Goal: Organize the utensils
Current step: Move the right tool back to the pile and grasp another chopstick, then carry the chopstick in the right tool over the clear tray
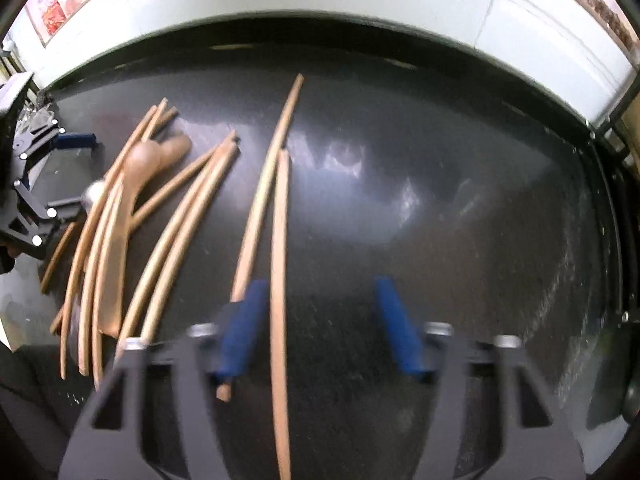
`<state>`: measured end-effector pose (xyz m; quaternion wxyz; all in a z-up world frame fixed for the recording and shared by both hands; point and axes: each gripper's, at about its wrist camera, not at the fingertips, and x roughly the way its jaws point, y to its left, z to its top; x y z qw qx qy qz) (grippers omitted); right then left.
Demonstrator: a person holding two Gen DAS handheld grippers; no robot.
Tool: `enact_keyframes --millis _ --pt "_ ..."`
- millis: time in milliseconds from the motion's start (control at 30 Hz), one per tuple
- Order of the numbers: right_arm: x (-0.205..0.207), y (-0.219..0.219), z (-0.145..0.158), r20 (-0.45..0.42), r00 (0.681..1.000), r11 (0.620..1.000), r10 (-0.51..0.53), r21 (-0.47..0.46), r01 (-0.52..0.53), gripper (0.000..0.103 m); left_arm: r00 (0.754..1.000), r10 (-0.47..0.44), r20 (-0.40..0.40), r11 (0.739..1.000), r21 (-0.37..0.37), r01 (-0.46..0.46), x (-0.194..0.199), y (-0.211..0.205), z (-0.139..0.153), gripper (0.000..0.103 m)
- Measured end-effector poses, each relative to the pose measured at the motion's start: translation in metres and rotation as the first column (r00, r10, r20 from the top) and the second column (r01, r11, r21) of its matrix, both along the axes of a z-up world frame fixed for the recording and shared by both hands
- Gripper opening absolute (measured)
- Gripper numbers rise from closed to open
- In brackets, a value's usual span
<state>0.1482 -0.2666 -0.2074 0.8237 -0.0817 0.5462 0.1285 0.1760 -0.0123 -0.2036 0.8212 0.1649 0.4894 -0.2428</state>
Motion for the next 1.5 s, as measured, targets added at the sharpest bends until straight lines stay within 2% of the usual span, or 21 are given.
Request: enact_keyframes --millis 67,133,167,200,233,267,300,433,500,633,800,967,1100,1233,1333,1500 --pt "-0.004 0.004 0.002 -0.002 1.0 1.0 -0.01 0.0 0.01 0.009 1.0 0.008 -0.006 1.0 0.003 -0.008 -0.004 -0.004 0.002 0.093" --pt "-0.004 0.005 0.003 -0.01 0.999 0.999 -0.038 0.005 0.038 0.008 1.0 -0.01 0.003 1.0 -0.001 0.01 -0.011 -0.009 0.005 0.075" --pt "-0.005 0.006 0.004 -0.018 0.999 0.999 -0.051 0.007 0.051 0.008 1.0 -0.022 0.005 1.0 -0.002 0.022 -0.015 -0.013 0.007 0.069" --pt "-0.004 0.007 0.003 -0.023 0.998 0.998 -0.061 0.008 0.062 0.008 1.0 -0.03 0.003 1.0 -0.001 0.03 -0.019 -0.015 0.009 0.057" --pt "-0.004 0.008 0.003 -0.026 0.997 0.997 -0.076 0.01 0.076 0.008 0.999 -0.032 0.007 0.999 0.003 0.032 -0.024 -0.018 0.011 0.038" --pt "-0.004 0.008 0.003 -0.029 0.996 0.996 -0.09 0.013 0.09 0.008 0.999 -0.029 0.014 1.0 0.01 0.029 -0.027 -0.021 0.012 0.025" --pt "-0.005 0.008 0.003 -0.036 0.994 0.994 -0.107 0.02 0.108 0.008 1.0 -0.019 0.02 1.0 0.021 0.019 -0.029 -0.024 0.012 0.008" --pt "-0.014 0.001 0.007 -0.066 0.984 0.984 -0.164 0.057 0.168 0.008 0.997 0.079 0.012 0.997 0.014 -0.079 -0.031 -0.021 0.013 0.006" --pt "-0.02 -0.001 0.015 -0.059 0.982 0.981 -0.178 0.069 0.182 0.008 0.989 0.145 -0.021 0.989 0.008 -0.145 -0.031 -0.015 0.018 0.006" --pt "-0.038 -0.007 0.038 -0.035 0.979 0.974 -0.2 0.103 0.203 0.008 0.971 0.239 -0.016 0.971 0.025 -0.238 -0.04 0.003 0.035 0.006" --pt "-0.056 0.0 0.064 -0.02 0.98 0.97 -0.197 0.138 0.198 0.008 0.924 0.38 -0.032 0.925 0.006 -0.38 -0.051 0.036 0.061 0.006" --pt "-0.07 0.024 0.102 0.003 0.988 0.972 -0.152 0.184 0.149 0.008 0.878 0.479 -0.016 0.877 -0.04 -0.479 -0.073 0.067 0.115 0.006" --pt "-0.077 0.064 0.141 0.028 0.995 0.963 -0.1 0.253 0.09 0.008 0.841 0.541 -0.023 0.836 -0.09 -0.541 -0.092 0.091 0.157 0.006" --pt "-0.078 0.112 0.173 0.036 0.999 0.941 -0.031 0.337 0.016 0.008 0.819 0.574 0.0 0.812 -0.132 -0.569 -0.111 0.119 0.193 0.006" --pt "-0.077 0.157 0.193 0.035 0.999 0.918 0.039 0.393 -0.05 0.008 0.803 0.596 0.013 0.795 -0.148 -0.588 -0.118 0.139 0.211 0.006" --pt "-0.078 0.238 0.218 0.025 0.989 0.873 0.143 0.468 -0.138 0.008 0.748 0.663 0.02 0.739 -0.174 -0.651 -0.136 0.201 0.235 0.006"
